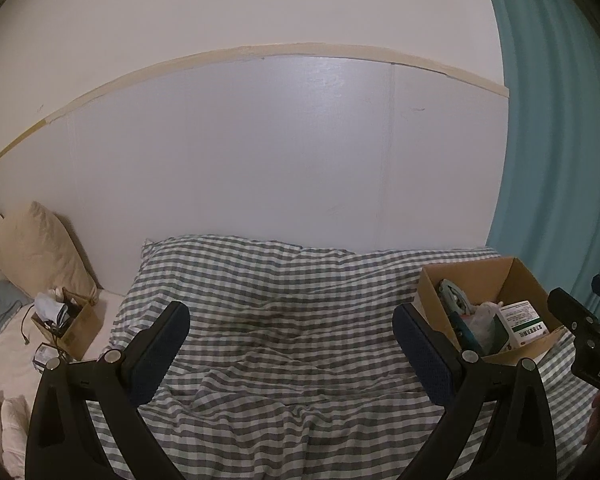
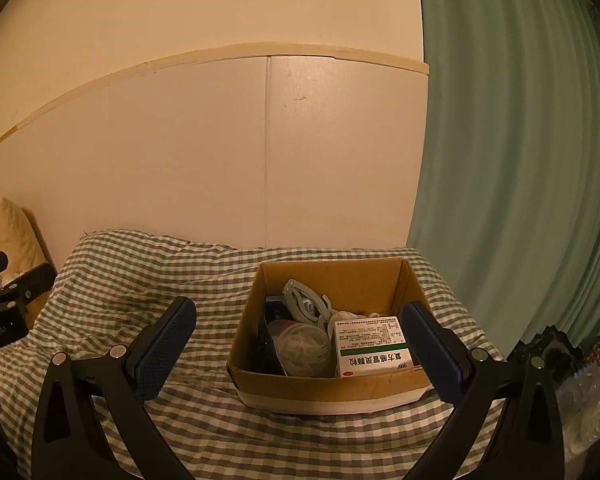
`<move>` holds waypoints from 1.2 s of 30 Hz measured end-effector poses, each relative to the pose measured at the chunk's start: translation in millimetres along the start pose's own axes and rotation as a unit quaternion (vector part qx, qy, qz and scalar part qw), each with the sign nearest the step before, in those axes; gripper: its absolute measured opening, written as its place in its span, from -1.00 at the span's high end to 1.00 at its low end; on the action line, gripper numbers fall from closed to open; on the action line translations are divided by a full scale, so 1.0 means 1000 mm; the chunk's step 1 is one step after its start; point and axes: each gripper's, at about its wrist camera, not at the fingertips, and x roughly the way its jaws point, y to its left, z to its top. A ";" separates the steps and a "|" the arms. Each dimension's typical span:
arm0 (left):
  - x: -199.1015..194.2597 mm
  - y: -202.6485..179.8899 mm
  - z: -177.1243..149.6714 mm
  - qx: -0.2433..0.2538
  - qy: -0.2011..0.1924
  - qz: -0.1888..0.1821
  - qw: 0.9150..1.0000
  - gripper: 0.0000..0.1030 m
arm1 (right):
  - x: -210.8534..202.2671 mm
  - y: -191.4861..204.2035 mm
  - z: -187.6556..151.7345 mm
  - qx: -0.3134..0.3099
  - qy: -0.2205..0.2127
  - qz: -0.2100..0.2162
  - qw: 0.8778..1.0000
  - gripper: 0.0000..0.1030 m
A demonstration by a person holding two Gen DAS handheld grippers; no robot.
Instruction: Organize objects
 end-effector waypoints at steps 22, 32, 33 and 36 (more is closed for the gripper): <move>0.002 0.000 -0.006 0.002 0.007 0.000 1.000 -1.00 | -0.002 0.001 0.000 -0.001 -0.002 -0.001 1.000 -0.99; 0.001 0.000 -0.006 0.000 0.006 -0.002 1.000 -1.00 | -0.002 0.006 -0.001 -0.004 0.002 -0.002 1.000 -0.99; 0.001 0.000 -0.006 -0.001 0.007 -0.003 1.000 -1.00 | -0.001 0.006 -0.001 -0.004 0.003 -0.001 1.000 -0.99; 0.003 0.001 -0.006 -0.006 0.013 -0.009 1.000 -1.00 | 0.000 0.006 -0.002 -0.010 0.005 -0.001 1.000 -0.99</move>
